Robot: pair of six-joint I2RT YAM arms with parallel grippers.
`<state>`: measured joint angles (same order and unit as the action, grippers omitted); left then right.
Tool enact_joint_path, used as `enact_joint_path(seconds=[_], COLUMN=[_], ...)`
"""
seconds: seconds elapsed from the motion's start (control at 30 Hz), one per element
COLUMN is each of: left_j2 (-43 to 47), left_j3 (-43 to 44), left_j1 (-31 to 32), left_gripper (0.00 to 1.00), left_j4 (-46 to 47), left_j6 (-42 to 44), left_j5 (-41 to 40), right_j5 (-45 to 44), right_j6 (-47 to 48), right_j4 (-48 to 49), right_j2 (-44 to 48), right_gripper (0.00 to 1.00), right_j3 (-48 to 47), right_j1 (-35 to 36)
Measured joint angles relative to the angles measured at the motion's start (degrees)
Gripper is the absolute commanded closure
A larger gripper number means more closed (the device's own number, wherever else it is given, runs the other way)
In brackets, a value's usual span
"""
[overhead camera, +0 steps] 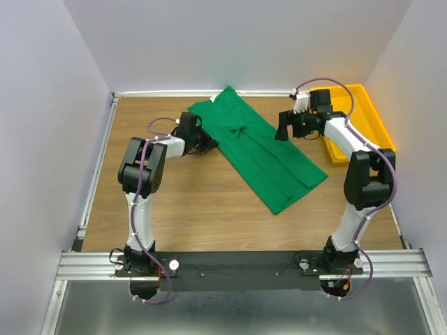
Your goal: Fold and stack the t-shirts
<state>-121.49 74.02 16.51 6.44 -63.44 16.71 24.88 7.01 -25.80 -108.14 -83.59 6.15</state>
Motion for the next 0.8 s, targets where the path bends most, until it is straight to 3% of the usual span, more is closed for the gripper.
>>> enact_joint_path(seconds=[0.07, 0.4, 0.6, 0.67, 0.7, 0.73, 0.8], left_j2=[-0.42, 0.31, 6.21, 7.54, 8.17, 8.66, 10.03], left_j3=[0.46, -0.13, -5.66, -5.79, -5.79, -5.79, -5.77], left_j1=[0.0, -1.49, -10.71, -14.47, -16.92, -18.25, -20.83], left_gripper=[1.0, 1.0, 1.0, 0.9, 0.81, 0.64, 0.51], left_j4=[-0.55, -0.96, -5.88, -9.07, -11.15, -12.37, -15.76], left_j6=[0.0, 4.72, 14.1, 17.94, 20.31, 21.62, 24.9], left_j5=[-0.28, 0.09, 1.7, 1.66, 1.64, 1.6, 2.05], right_j5=[0.02, 0.0, 0.87, 1.55, 1.86, 2.51, 4.35], right_j6=[-0.02, 0.83, 1.7, 1.7, 1.73, 1.9, 2.75], right_j4=[0.09, 0.46, 0.46, 0.46, 0.46, 0.44, 0.42], right_j2=[0.85, 6.49, 8.31, 8.31, 8.31, 8.31, 8.31], right_gripper=[0.0, 0.0, 0.0, 0.0, 0.0, 0.0, 0.0], right_j3=[0.31, 4.7, 6.58, 6.73, 6.75, 6.82, 6.84], right_j1=[0.0, -0.17, -0.17, -0.17, -0.17, -0.17, -0.17])
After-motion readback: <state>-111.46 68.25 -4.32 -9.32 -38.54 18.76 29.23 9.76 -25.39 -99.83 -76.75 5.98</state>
